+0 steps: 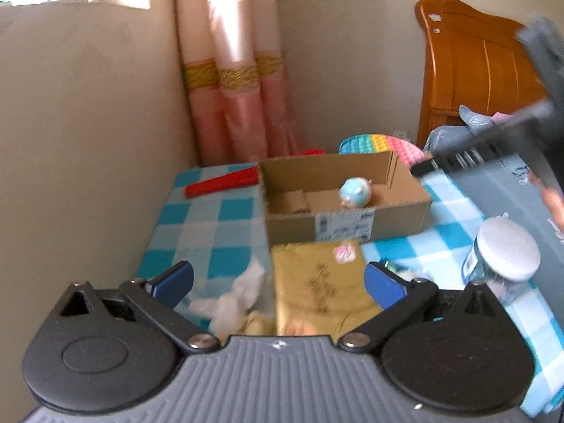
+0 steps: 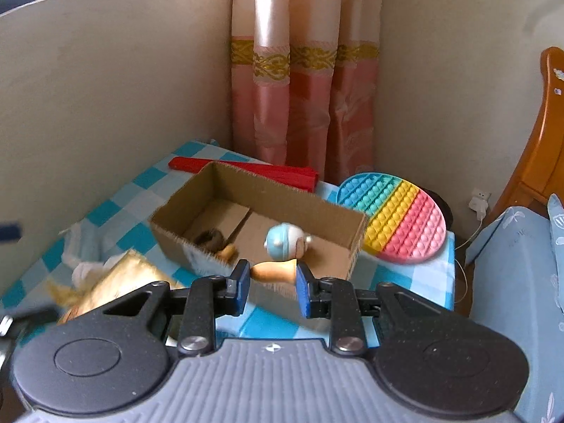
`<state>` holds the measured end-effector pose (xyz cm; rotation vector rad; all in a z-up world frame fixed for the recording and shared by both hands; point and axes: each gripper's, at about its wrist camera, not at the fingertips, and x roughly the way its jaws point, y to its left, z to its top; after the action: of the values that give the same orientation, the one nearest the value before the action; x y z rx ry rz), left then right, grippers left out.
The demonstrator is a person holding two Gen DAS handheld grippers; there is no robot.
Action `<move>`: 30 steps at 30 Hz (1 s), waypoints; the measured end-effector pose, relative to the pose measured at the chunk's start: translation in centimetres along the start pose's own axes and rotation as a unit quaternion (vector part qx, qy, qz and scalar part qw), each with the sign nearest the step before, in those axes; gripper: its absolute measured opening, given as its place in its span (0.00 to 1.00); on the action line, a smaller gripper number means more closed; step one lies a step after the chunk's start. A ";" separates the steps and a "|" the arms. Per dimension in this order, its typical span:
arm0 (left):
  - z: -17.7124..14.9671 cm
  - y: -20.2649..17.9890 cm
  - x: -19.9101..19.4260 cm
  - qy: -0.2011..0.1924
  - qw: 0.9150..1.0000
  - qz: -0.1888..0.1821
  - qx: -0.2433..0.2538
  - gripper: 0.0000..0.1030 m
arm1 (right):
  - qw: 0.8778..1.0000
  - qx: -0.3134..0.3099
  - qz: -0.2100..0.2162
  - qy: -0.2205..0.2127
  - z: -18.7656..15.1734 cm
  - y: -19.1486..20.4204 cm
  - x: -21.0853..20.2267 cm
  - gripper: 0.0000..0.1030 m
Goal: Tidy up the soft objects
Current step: 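Lower the earplug into the cardboard box, open the right gripper and withdraw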
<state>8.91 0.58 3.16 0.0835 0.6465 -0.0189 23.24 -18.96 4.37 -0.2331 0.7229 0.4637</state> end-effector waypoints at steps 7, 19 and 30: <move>-2.3 1.0 -0.5 0.017 1.000 0.014 -0.010 1.00 | 0.999 -0.007 -0.030 0.020 2.8 -0.5 4.3 0.31; -3.0 1.2 -1.6 0.012 0.999 0.029 -0.018 0.99 | 1.000 0.013 -0.016 -0.009 2.4 -0.1 2.3 1.00; -3.9 2.2 -1.8 0.013 0.999 0.028 -0.021 0.99 | 0.999 0.024 -0.023 -0.020 -1.8 2.1 -2.9 1.00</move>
<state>5.24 3.13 1.35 0.0608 0.6708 0.0502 19.29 -18.69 4.93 -0.1953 0.6876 0.4050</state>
